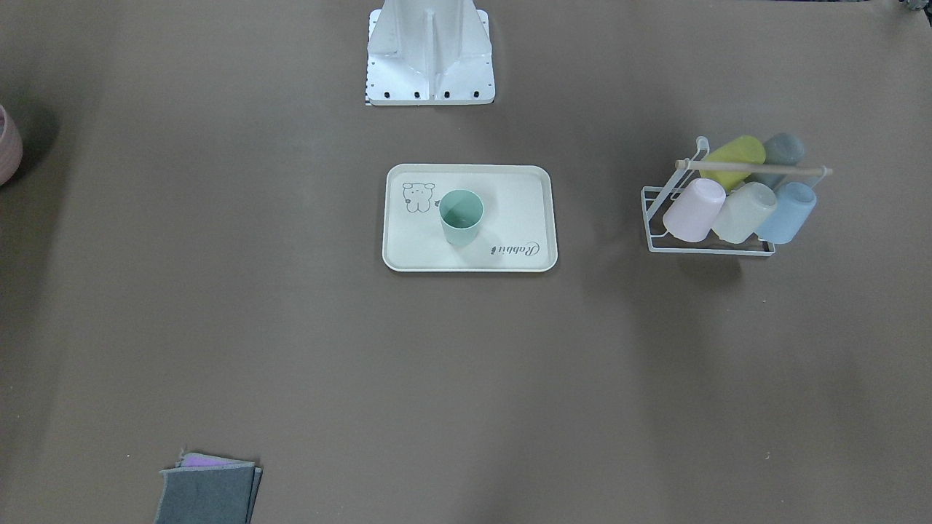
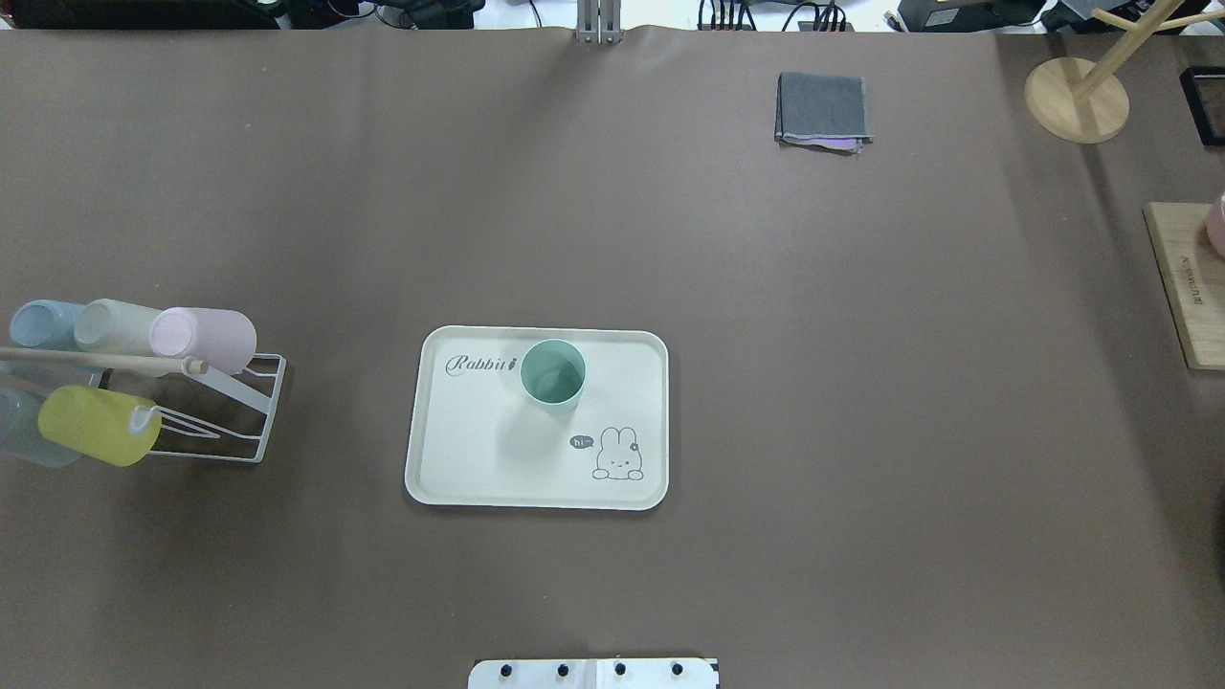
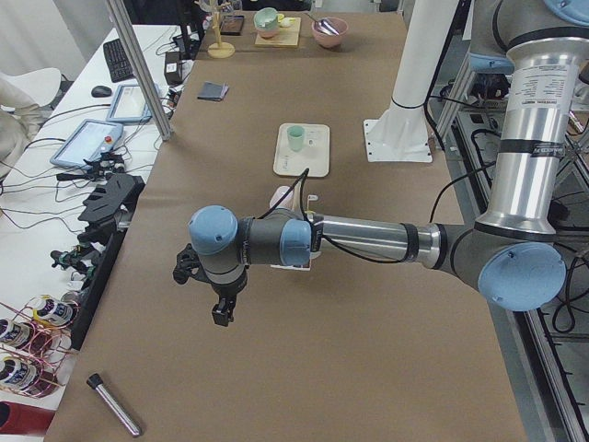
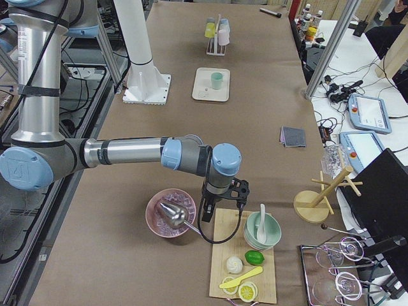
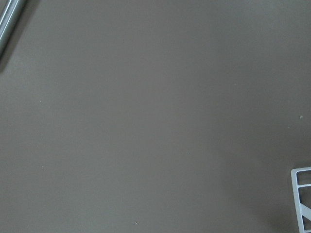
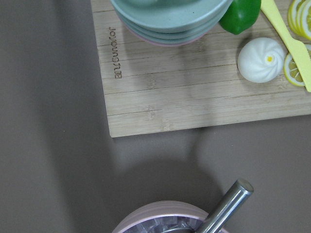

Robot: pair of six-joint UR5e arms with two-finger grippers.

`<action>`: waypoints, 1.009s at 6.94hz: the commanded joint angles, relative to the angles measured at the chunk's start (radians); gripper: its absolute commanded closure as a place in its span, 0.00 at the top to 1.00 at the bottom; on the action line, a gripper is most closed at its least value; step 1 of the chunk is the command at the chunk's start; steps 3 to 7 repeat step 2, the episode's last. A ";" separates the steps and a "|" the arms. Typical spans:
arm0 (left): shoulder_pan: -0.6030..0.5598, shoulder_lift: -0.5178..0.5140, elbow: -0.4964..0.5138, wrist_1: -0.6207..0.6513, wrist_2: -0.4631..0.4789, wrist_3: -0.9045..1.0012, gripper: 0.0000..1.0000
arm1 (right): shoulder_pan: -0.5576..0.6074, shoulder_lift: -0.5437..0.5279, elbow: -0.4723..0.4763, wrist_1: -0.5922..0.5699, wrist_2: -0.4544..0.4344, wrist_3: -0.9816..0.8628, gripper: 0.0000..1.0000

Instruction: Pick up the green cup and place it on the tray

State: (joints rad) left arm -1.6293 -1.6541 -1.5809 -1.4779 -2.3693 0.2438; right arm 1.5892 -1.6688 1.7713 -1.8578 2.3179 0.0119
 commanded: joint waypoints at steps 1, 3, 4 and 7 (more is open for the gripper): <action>0.000 0.005 0.002 -0.001 -0.001 -0.003 0.97 | 0.000 0.000 -0.001 0.000 0.000 0.000 1.00; 0.000 0.004 0.001 0.001 -0.002 -0.006 0.97 | 0.000 0.000 -0.001 0.002 0.000 -0.001 1.00; 0.000 0.004 0.001 0.001 -0.002 -0.006 0.97 | 0.000 0.000 -0.001 0.002 0.000 -0.001 1.00; 0.000 0.004 0.001 0.001 -0.002 -0.006 0.97 | 0.000 0.000 -0.001 0.002 0.000 -0.001 1.00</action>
